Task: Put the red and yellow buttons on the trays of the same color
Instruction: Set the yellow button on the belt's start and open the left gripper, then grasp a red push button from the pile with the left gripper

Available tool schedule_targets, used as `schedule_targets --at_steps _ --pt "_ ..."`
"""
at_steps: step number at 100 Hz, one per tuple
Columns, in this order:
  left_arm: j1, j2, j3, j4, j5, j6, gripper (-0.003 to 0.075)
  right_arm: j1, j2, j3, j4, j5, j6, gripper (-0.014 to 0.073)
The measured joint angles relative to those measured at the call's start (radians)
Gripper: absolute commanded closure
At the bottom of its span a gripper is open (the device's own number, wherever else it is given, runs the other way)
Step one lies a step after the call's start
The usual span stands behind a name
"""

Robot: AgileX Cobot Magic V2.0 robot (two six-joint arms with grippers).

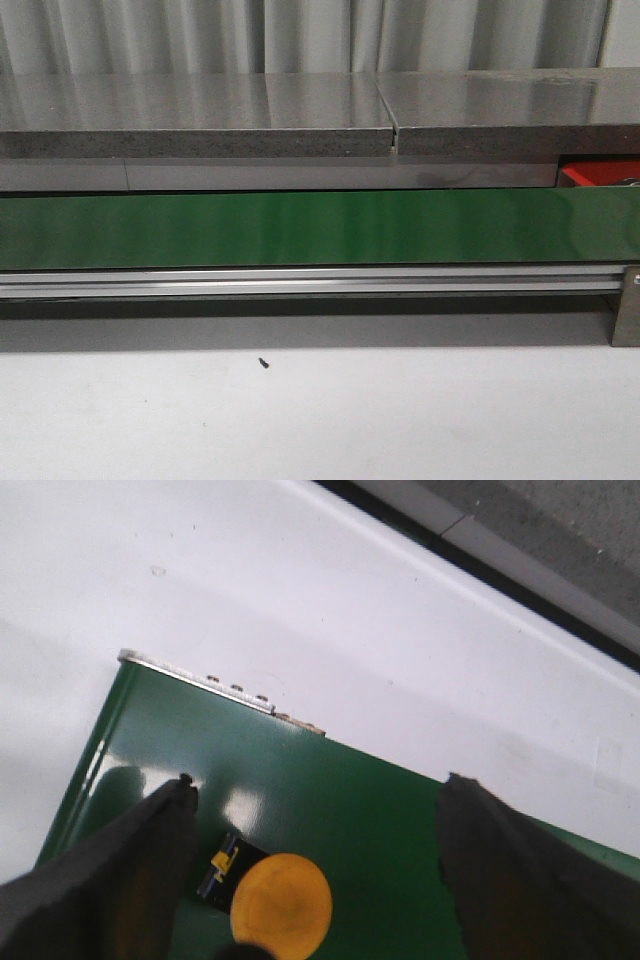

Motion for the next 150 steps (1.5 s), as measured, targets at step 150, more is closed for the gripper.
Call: schedule_targets --at_steps 150 --pt "0.279 0.284 -0.013 0.38 0.02 0.002 0.0226 0.0 0.0 0.0 0.0 0.0 0.0 0.0708"
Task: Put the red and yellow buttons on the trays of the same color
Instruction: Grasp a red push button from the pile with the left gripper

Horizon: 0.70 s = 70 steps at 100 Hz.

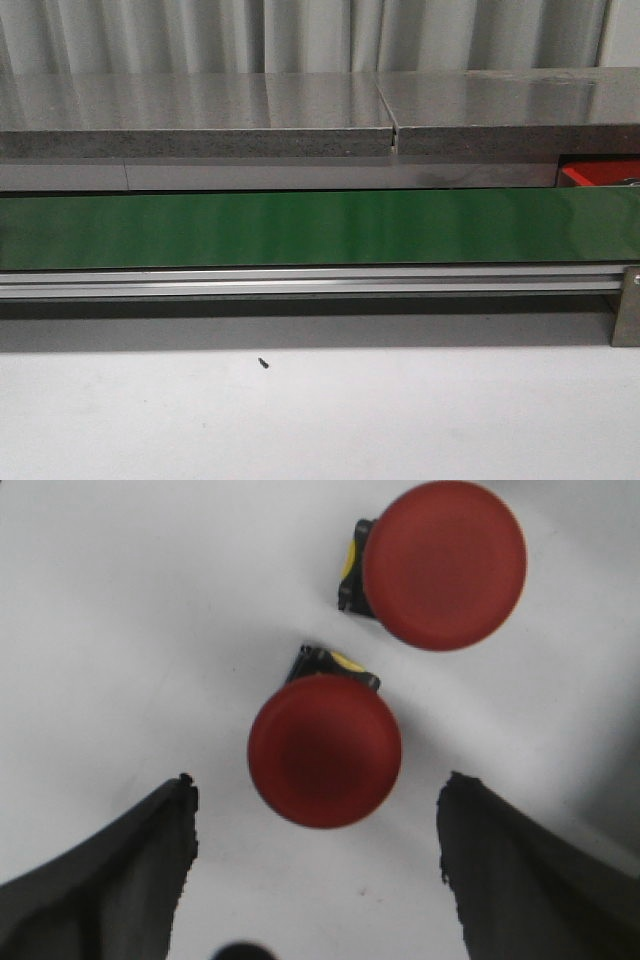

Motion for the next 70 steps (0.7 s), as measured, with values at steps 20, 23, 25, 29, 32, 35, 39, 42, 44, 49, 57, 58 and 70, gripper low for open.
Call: schedule_targets --at_steps 20,23,25,29,32,35,39,42,44,49,57,58,70 --pt "0.0 0.054 -0.006 -0.017 -0.054 0.0 0.035 0.0 0.0 0.0 0.0 0.0 0.0 0.0708" --pt "0.0 0.058 -0.006 -0.017 -0.062 0.0 0.0391 0.0 0.0 0.0 0.0 0.0 0.0 0.0708" --pt "0.0 0.062 -0.006 -0.017 -0.064 0.0 0.0414 0.0 0.0 0.0 0.0 0.0 0.0 0.0708" --pt "0.0 0.064 -0.006 -0.017 -0.071 0.0 0.0447 0.0 0.0 0.0 0.0 0.0 0.0 0.0708" --pt "0.0 0.064 -0.006 -0.019 -0.076 0.0 0.0471 0.0 0.0 0.0 0.0 0.0 0.0 0.0708" --pt "0.0 0.064 -0.007 -0.021 -0.079 0.0 0.0484 0.0 0.0 0.0 0.0 0.0 0.0 0.0708" --pt "0.0 0.064 -0.01 -0.021 -0.082 0.001 0.0491 0.0 0.0 0.0 0.0 0.0 0.0 0.0708" --pt "0.0 0.064 -0.01 -0.021 -0.087 0.001 0.0491 0.0 0.0 0.0 0.0 0.0 0.0 0.0708" --pt "0.0 0.064 -0.01 -0.023 -0.087 0.001 0.0491 0.0 0.0 0.0 0.0 0.0 0.0 0.0708" --pt "0.0 0.064 -0.01 -0.023 -0.089 0.001 0.0491 0.0 0.0 0.0 0.0 0.0 0.0 0.0708" --pt "0.0 0.064 -0.01 -0.023 -0.089 0.001 0.049 0.0 0.0 0.0 0.0 0.0 0.0 0.0708" --pt "0.0 0.064 -0.01 -0.023 -0.089 0.001 0.0491 0.0 0.0 0.0 0.0 0.0 0.0 0.0708" --pt "0.0 0.031 -0.01 -0.029 -0.078 0.001 0.0491 0.0 0.0 0.0 0.0 0.0 0.0 0.0708"
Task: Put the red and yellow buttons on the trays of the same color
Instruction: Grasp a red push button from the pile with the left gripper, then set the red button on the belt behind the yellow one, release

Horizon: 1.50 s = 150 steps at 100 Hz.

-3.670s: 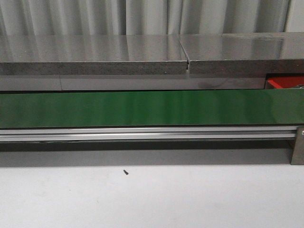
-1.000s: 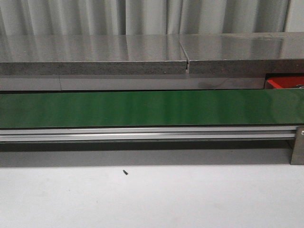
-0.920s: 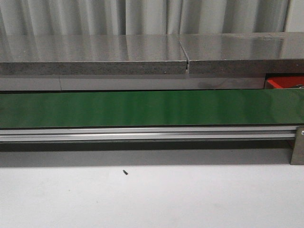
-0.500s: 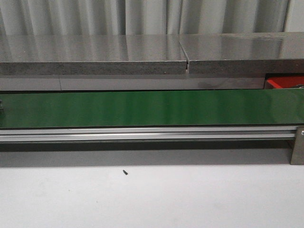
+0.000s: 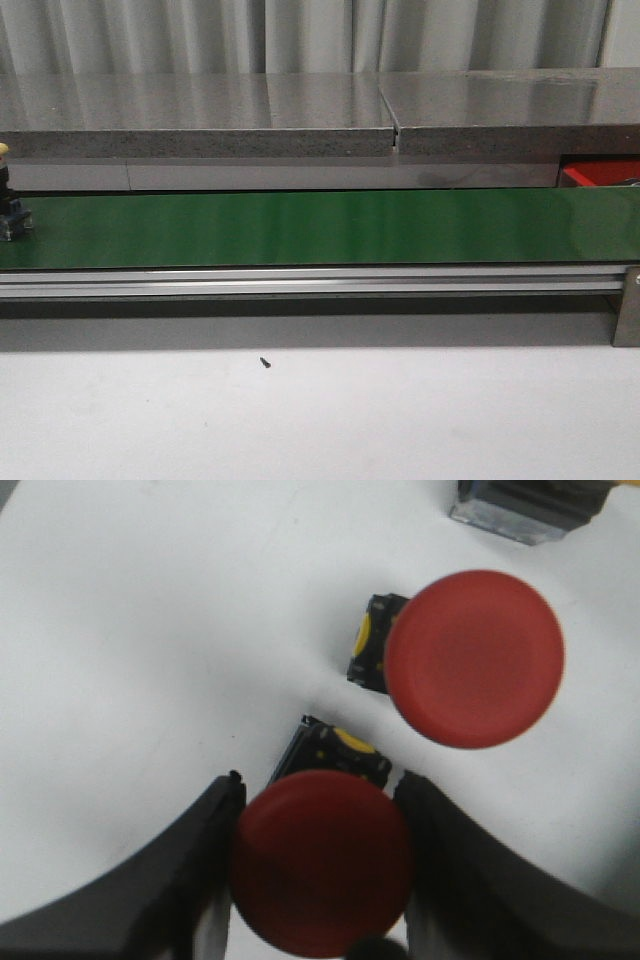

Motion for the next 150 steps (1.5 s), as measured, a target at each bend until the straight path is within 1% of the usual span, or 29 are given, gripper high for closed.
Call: schedule_targets --at_steps 19,35,52,74,87,99,106,111,121,126,150 --pt "-0.007 -0.125 0.0 -0.016 0.005 0.0 0.0491 0.0 0.0 0.0 0.0 0.0 0.0 0.0708" --pt "-0.049 -0.203 0.0 -0.027 0.019 0.0 0.0491 0.0 0.0 0.0 0.0 0.0 0.0 0.0708" --pt "-0.138 -0.215 0.002 -0.034 0.054 0.0 0.0491 0.0 0.0 0.0 0.0 0.0 0.0 0.0708" --pt "-0.255 -0.215 0.031 -0.041 0.061 0.0 0.0491 0.0 0.0 0.0 0.0 0.0 0.0 0.0708" --pt "-0.279 -0.215 0.061 -0.042 0.061 0.0 0.0491 0.0 0.0 0.0 0.0 0.0 0.0 0.0708" --pt "-0.279 -0.215 0.081 -0.042 0.057 0.0 0.0484 0.0 0.0 0.0 0.0 0.0 0.0 0.0708" --pt "-0.279 -0.215 0.09 -0.042 0.057 0.0 0.0452 0.0 0.0 0.0 0.0 0.0 0.0 0.0708" --pt "-0.279 -0.215 0.094 -0.042 0.06 0.0 0.04 0.0 0.0 0.0 0.0 0.0 0.0 0.0708" --pt "-0.279 -0.215 0.095 -0.053 0.061 0.0 0.0267 0.0 0.0 0.0 0.0 0.0 0.0 0.0708" --pt "-0.279 -0.215 0.095 -0.059 0.061 0.0 0.0233 0.0 0.0 0.0 0.0 0.0 0.0 0.0708" --pt "-0.279 -0.217 0.095 -0.101 0.06 0.012 0.0226 0.0 0.0 0.0 0.0 0.0 0.0 0.0708"
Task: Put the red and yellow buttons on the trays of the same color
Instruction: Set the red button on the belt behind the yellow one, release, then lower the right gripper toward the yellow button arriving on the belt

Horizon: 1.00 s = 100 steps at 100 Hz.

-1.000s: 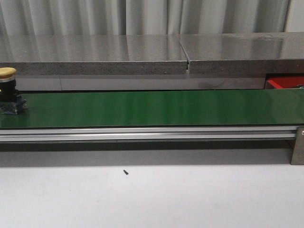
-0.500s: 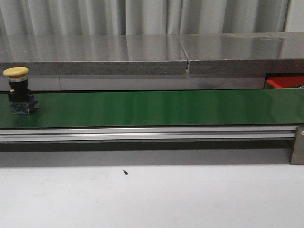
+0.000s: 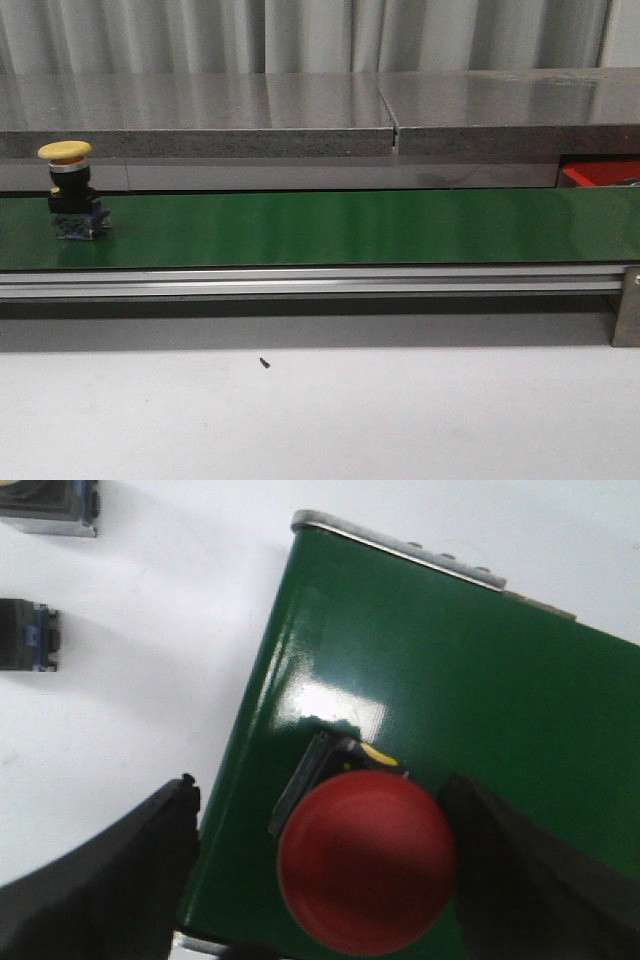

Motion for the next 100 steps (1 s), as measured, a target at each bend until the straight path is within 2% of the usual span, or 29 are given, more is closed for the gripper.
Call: schedule_targets --at_steps 12,24,33,50,100 --pt "-0.002 -0.032 0.004 -0.068 -0.014 0.043 0.023 0.0 0.0 0.0 0.0 0.0 0.0 0.0708" --pt "-0.024 -0.096 0.004 -0.071 -0.043 0.065 0.0298 0.0 0.0 0.0 0.0 0.0 0.0 0.0708" --pt "-0.05 -0.148 0.005 -0.057 -0.048 0.071 0.0419 0.0 0.0 0.0 0.0 0.0 0.0 0.0708" --pt "-0.121 -0.256 0.059 -0.049 -0.08 0.083 0.0739 0.0 0.0 0.0 0.0 0.0 0.0 0.0708" --pt "-0.404 -0.593 0.339 -0.014 -0.214 0.134 0.0739 0.0 0.0 0.0 0.0 0.0 0.0 0.0708"
